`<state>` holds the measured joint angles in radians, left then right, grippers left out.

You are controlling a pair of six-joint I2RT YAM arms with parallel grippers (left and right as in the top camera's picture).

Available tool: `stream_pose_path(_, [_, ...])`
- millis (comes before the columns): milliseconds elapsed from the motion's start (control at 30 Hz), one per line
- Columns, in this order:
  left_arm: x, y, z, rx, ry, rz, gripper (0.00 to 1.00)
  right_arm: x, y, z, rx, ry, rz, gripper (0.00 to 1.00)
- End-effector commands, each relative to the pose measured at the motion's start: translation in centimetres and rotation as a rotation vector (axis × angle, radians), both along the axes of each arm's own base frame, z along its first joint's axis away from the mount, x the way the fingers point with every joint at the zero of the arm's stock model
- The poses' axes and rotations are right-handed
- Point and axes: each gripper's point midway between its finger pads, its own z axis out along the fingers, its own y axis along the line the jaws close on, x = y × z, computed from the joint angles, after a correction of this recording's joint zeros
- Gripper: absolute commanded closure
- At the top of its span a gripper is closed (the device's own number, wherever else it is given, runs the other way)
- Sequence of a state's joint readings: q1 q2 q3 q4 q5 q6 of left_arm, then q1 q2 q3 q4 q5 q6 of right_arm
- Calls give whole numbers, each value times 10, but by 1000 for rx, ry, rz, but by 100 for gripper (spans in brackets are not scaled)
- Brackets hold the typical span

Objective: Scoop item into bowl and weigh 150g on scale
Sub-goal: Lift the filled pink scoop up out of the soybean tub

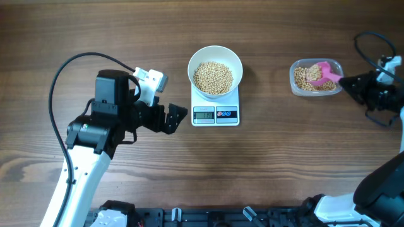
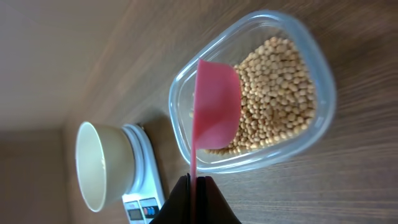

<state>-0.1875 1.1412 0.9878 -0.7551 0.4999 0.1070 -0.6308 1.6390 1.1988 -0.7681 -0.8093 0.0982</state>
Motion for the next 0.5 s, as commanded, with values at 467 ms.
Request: stream_pose_path(467, [1,0,0,-14,10,3,0,-12,1,30,285,-112,-15,96])
